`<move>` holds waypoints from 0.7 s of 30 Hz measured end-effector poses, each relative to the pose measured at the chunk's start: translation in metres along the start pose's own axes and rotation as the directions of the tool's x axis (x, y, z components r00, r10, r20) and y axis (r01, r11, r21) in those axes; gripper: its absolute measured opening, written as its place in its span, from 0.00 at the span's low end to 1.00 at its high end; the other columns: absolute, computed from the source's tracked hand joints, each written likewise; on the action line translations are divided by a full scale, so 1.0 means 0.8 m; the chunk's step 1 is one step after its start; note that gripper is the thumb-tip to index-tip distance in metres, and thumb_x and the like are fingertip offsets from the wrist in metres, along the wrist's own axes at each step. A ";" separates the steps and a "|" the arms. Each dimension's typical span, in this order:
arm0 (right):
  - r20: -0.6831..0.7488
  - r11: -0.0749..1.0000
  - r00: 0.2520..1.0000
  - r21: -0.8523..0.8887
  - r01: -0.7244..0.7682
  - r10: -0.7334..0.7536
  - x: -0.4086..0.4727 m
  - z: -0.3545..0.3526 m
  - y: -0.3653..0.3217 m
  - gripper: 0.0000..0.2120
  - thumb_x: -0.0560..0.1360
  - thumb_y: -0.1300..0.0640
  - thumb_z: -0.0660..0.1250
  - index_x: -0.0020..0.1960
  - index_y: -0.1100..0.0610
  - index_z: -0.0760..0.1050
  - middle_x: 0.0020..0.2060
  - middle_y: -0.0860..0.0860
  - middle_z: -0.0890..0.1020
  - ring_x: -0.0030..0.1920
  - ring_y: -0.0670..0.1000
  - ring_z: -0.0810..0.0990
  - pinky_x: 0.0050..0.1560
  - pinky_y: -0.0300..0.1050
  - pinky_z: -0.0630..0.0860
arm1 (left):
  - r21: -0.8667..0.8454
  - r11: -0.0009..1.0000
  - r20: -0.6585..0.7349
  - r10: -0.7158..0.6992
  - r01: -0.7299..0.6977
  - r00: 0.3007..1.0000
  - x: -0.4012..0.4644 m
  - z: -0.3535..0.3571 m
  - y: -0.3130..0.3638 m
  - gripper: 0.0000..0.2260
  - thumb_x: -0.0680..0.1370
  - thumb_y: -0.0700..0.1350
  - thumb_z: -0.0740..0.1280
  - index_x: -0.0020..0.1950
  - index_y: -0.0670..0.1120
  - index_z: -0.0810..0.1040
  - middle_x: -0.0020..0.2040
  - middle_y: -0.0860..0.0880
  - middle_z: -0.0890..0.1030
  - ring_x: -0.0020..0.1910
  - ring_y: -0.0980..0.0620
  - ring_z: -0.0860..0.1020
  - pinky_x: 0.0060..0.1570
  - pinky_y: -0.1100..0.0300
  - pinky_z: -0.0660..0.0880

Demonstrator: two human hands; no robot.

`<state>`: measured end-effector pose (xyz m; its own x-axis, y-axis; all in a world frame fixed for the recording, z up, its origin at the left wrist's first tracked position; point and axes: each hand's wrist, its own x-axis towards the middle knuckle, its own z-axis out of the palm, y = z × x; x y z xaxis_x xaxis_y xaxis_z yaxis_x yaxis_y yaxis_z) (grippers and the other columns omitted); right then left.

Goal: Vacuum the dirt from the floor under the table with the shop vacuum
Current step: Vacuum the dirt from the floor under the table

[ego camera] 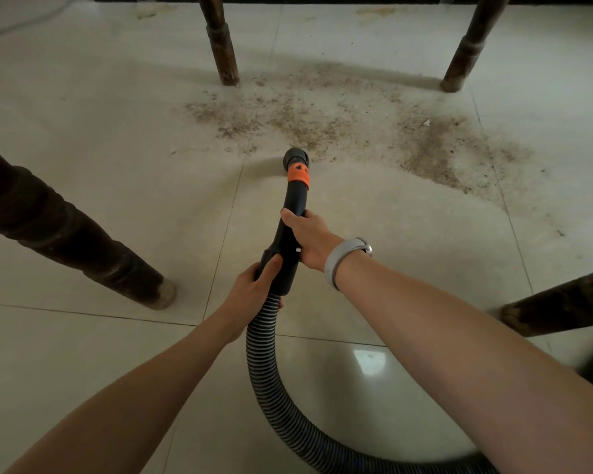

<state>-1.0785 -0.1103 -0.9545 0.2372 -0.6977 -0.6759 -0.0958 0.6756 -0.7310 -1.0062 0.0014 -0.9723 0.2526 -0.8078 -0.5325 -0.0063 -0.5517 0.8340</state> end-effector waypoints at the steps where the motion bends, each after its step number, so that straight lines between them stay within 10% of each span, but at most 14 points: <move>1: -0.009 1.000 1.000 -0.004 0.002 -0.002 0.000 -0.005 -0.001 0.13 0.79 0.56 0.62 0.62 0.59 0.70 0.49 0.54 0.76 0.52 0.56 0.76 0.62 0.57 0.73 | 0.005 1.000 0.004 -0.002 0.002 1.000 0.001 0.006 0.001 0.15 0.80 0.56 0.58 0.52 0.44 0.73 0.37 0.45 0.79 0.31 0.52 0.78 0.35 0.60 0.77; 21: -0.131 0.999 0.991 0.034 0.016 -0.011 0.000 -0.094 -0.014 0.13 0.78 0.56 0.63 0.61 0.58 0.70 0.44 0.52 0.76 0.48 0.55 0.76 0.57 0.53 0.75 | 0.200 0.977 0.066 0.055 -0.067 0.996 0.015 0.090 0.022 0.18 0.80 0.57 0.55 0.54 0.41 0.69 0.38 0.46 0.78 0.33 0.51 0.78 0.37 0.60 0.77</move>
<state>-1.1504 -0.1355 -0.9533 0.1096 -0.7305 -0.6740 -0.0586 0.6722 -0.7381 -1.0728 -0.0332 -0.9743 0.1876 -0.8489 -0.4942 -0.2170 -0.5265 0.8220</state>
